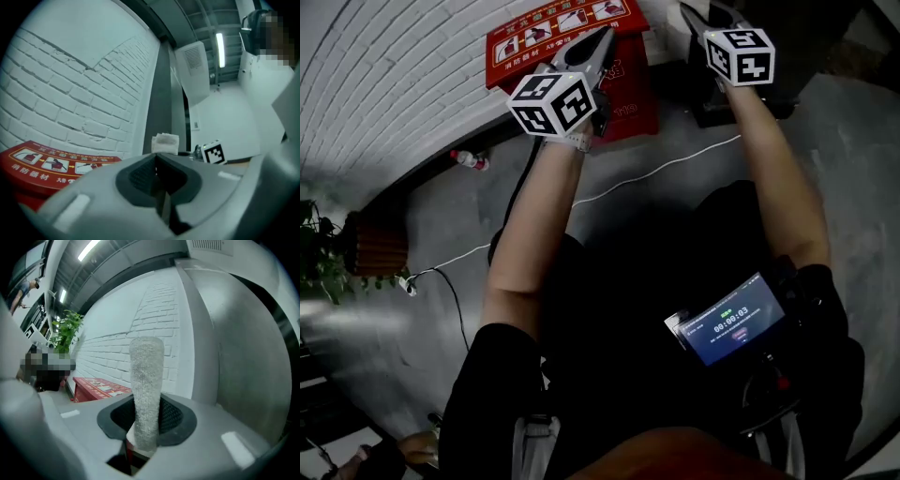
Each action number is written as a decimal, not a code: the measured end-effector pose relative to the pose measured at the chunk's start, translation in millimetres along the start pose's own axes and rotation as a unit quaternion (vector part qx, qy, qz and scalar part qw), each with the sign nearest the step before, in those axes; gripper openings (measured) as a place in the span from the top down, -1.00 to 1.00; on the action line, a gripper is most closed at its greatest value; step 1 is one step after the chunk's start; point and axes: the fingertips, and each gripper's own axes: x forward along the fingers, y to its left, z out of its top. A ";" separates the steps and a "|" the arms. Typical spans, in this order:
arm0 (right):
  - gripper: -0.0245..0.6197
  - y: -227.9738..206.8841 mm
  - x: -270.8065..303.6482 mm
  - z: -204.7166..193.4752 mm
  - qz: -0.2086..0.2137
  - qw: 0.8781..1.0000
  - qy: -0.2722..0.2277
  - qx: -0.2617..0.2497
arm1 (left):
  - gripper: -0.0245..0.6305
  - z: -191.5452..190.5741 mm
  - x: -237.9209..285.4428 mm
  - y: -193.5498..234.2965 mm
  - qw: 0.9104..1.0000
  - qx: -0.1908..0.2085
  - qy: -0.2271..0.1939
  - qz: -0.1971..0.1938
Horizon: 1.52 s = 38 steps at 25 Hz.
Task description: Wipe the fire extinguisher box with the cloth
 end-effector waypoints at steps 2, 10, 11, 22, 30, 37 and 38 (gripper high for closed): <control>0.60 -7.1 7.5 -12.4 -0.002 1.000 0.007 -0.011 | 0.92 -9.2 8.6 -0.8 1.000 0.007 0.006 0.009; 0.60 -28.0 40.7 -64.4 0.003 0.998 0.034 0.058 | 0.92 -36.0 44.3 -4.0 0.999 0.024 0.008 0.043; 0.60 -28.5 44.2 -74.3 0.009 0.997 0.042 0.066 | 0.93 -39.9 48.9 -5.1 0.999 0.026 0.009 0.044; 0.60 30.4 89.4 -123.6 0.113 0.989 0.072 0.055 | 0.92 -112.2 70.5 2.4 0.996 0.058 0.054 0.048; 0.60 69.4 115.0 -148.5 0.153 0.956 0.092 -0.231 | 0.93 -152.9 70.8 26.2 0.994 0.042 0.071 0.068; 0.62 73.4 117.8 -153.7 0.159 0.935 0.080 -0.308 | 0.93 -178.3 64.2 41.1 0.993 0.015 0.079 0.082; 0.62 73.4 116.9 -153.9 0.158 0.934 0.080 -0.310 | 0.92 -181.7 63.9 41.2 0.993 0.014 0.081 0.083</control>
